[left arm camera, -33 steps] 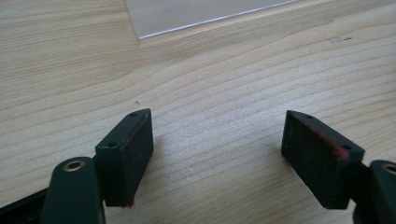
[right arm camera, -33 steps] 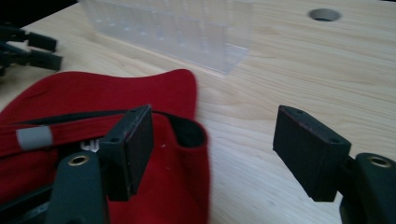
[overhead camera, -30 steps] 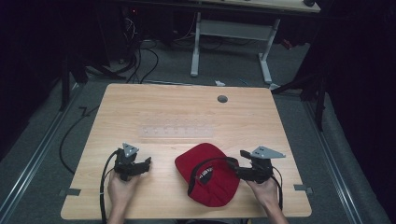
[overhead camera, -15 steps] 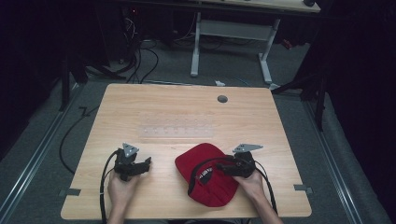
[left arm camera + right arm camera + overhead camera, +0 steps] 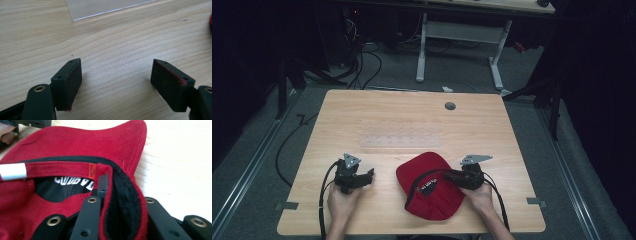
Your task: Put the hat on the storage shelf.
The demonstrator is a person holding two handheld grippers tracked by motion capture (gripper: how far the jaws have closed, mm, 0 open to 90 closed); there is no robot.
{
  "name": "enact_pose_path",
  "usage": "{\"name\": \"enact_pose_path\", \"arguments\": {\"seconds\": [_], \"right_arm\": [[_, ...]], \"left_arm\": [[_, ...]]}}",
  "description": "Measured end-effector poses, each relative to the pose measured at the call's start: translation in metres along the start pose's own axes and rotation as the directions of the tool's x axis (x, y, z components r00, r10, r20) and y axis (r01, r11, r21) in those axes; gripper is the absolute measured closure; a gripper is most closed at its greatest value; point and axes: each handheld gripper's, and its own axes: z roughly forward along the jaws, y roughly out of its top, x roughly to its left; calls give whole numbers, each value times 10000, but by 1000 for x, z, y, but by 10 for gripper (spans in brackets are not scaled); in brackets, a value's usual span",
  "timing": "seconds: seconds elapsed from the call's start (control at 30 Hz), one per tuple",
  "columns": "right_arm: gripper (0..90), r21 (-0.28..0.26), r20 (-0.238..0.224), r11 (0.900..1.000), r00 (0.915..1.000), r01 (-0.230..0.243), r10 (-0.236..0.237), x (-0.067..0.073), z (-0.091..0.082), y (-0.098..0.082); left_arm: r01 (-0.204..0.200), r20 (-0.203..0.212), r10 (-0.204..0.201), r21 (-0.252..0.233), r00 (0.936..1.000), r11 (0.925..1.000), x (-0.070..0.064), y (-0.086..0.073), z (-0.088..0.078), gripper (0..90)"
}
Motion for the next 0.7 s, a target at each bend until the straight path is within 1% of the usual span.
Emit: {"name": "enact_pose_path", "arguments": {"seconds": [0.1, 0.13, 0.17, 0.2, 0.27, 0.3, 0.4, 0.47, 0.53, 0.6, 0.63, 0.7], "right_arm": [[802, -45, -39, 10000, 10000, -16, 16, 1, -1, 0], [808, -78, -106, 9999, 9999, -130, 130, 2, -2, 1], [808, -78, -106, 9999, 9999, -130, 130, 2, -2, 1], [811, -75, -150, 9996, 9996, -259, 258, 3, -3, 2], [812, -101, -174, 9995, 9994, -308, 306, 3, -3, 3], [814, -137, -209, 9990, 9989, -420, 417, 4, -4, 4], [815, -160, -194, 9987, 9987, -485, 482, 6, -6, 6], [817, -232, -208, 9976, 9976, -658, 653, 7, -10, 9], [817, -285, -190, 9974, 9977, -660, 655, 7, -11, 10], [818, -380, -137, 9968, 9975, -703, 698, 8, -15, 17], [818, -435, -113, 9968, 9977, -672, 667, 9, -16, 19], [819, -478, -117, 9965, 9976, -684, 680, 9, -17, 21]], "left_arm": [[-9, 17, 9, 17, 10000, 10000, 0, 0, 0, 249], [-20, 70, 19, 81, 10000, 10000, 0, 0, 0, 235], [-20, 70, 19, 81, 10000, 10000, 0, 0, 0, 231], [2, 74, -3, 76, 10000, 10000, -1, 0, 0, 228], [-5, 85, 4, 95, 10000, 10000, -1, 0, 1, 222], [-34, 87, 33, 107, 10000, 9999, -1, -1, 1, 205], [-57, 76, 56, 123, 10000, 9999, -2, -1, 1, 204], [-60, 76, 59, 124, 10000, 9999, -2, -1, 1, 204], [-60, 72, 59, 126, 10000, 9999, -2, -1, 1, 200], [-165, 150, 162, 169, 9998, 9997, -2, -1, 1, 202], [-344, 227, 339, 195, 9992, 9992, -4, -2, -1, 206], [-420, 280, 414, 217, 9987, 9989, -4, -2, -2, 210]]}}
